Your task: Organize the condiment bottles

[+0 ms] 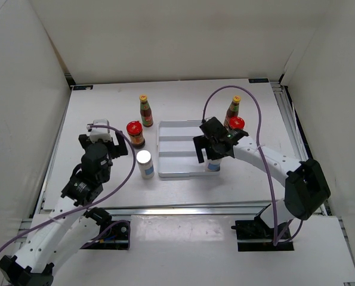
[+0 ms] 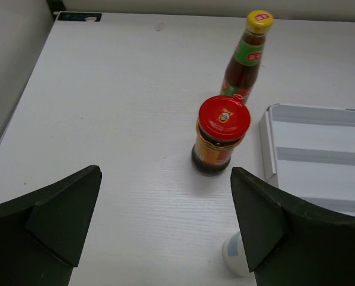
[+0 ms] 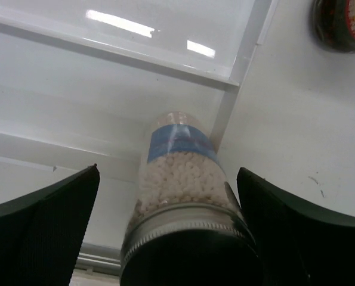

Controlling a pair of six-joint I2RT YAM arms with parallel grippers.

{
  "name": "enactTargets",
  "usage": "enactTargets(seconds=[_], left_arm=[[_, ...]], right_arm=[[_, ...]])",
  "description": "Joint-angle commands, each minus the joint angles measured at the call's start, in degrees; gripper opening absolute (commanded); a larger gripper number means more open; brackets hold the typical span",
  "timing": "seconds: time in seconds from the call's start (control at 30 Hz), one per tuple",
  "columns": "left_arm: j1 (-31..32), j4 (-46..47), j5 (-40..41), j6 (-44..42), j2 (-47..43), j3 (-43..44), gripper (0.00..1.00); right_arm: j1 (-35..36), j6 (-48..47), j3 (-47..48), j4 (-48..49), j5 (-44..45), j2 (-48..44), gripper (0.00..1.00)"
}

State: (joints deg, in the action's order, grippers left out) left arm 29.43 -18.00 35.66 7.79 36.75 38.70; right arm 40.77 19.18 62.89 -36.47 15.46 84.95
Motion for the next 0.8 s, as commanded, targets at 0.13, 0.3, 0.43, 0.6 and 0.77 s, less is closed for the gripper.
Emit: enactTargets(seconds=[0.13,0.3,0.43,0.6,0.77], left_arm=[[0.19,0.33,-12.8,0.03,-0.2,-0.47,1.0],[0.19,-0.72,-10.44,2.14,1.92,-1.08,1.0],[0.19,-1.51,-13.31,0.38,0.61,-0.38,1.0],[0.19,-0.19,-28.42,-2.33,-0.28,-1.96,1.0],[0.19,1.91,-37.06,-1.73,6.13,-2.05,1.0]], right_arm=[[0.27,1.56,5.13,-0.79,4.48,-4.95,1.0],[0.27,1.56,6.45,-1.5,9.14,-16.62,1.0],[0.27,-0.45,6.45,-1.5,11.87,-23.41,1.0],[0.27,-1.07,5.93,-3.25,13.01,-26.24,1.0],[0.27,-0.55,4.78,-3.79,12.4,-26.24,1.0]])
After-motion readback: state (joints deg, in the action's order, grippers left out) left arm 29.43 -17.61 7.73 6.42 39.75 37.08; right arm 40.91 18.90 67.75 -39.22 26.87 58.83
